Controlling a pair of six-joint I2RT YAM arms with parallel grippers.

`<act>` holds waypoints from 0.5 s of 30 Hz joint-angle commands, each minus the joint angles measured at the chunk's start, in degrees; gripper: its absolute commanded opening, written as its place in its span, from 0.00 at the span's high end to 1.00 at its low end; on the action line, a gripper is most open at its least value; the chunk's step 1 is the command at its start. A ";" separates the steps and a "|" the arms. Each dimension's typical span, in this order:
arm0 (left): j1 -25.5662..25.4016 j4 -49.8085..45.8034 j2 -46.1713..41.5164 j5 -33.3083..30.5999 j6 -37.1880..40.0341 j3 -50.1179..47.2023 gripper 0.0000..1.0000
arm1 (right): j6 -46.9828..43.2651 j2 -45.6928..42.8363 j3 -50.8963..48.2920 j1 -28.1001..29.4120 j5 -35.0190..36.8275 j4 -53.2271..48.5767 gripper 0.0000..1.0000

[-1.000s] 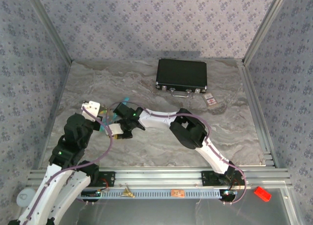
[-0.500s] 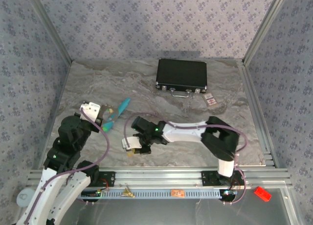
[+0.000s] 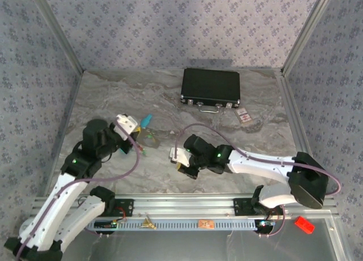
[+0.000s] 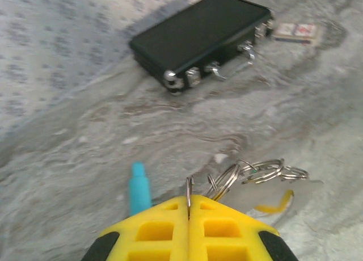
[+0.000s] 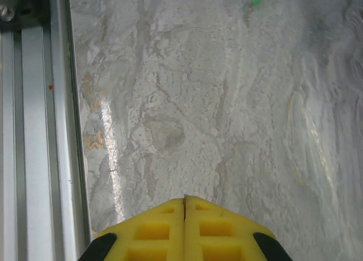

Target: Put the keys on the keyring

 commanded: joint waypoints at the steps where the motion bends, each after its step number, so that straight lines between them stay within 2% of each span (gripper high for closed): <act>1: -3.15 4.50 2.96 5.56 4.04 1.78 1.00 | 10.37 -2.84 -2.09 0.04 2.52 -3.95 1.00; 7: -7.56 6.60 8.81 8.25 8.98 -0.58 1.00 | 15.58 -3.99 -3.76 -0.60 4.10 -5.89 1.00; 11: -9.85 7.60 11.07 11.88 13.67 -2.64 1.00 | 15.78 -2.36 -3.64 -2.12 3.13 -4.77 1.00; 15: -10.38 9.26 12.69 12.90 15.71 -4.73 1.00 | 14.94 0.59 -2.61 -4.81 1.14 -3.56 1.00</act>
